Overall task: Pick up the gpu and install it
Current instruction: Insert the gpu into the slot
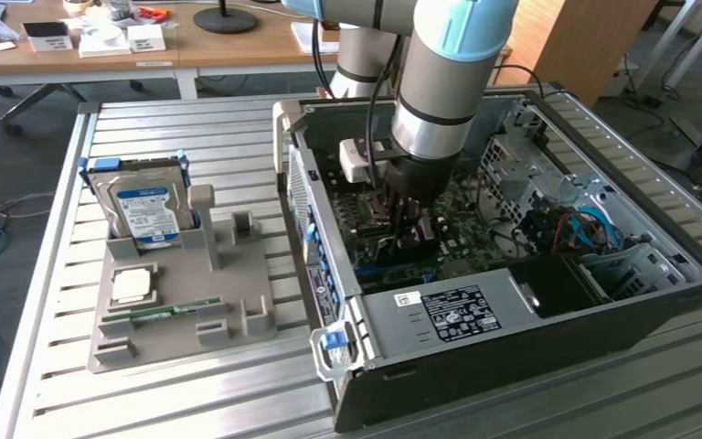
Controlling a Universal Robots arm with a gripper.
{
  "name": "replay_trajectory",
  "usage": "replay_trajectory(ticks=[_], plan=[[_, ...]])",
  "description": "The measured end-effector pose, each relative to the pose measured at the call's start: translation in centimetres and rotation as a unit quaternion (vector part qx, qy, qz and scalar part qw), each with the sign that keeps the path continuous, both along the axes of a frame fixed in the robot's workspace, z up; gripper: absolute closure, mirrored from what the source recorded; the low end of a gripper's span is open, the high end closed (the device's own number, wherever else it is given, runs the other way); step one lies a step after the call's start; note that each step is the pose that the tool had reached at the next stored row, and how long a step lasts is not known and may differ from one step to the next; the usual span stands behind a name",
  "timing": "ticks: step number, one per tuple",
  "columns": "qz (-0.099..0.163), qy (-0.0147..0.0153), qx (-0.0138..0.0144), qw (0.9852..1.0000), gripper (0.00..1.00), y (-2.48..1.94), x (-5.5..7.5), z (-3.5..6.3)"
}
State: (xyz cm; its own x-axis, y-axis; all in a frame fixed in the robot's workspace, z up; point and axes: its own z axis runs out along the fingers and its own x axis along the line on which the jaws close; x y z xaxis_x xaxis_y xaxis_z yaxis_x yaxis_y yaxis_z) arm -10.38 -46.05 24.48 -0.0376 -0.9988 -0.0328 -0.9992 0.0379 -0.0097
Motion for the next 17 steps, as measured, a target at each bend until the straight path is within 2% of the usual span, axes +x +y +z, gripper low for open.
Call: replay_trajectory(ticks=[17], plan=[[0.0,0.0,0.0,1.0,0.73,0.0,0.0,0.0]])
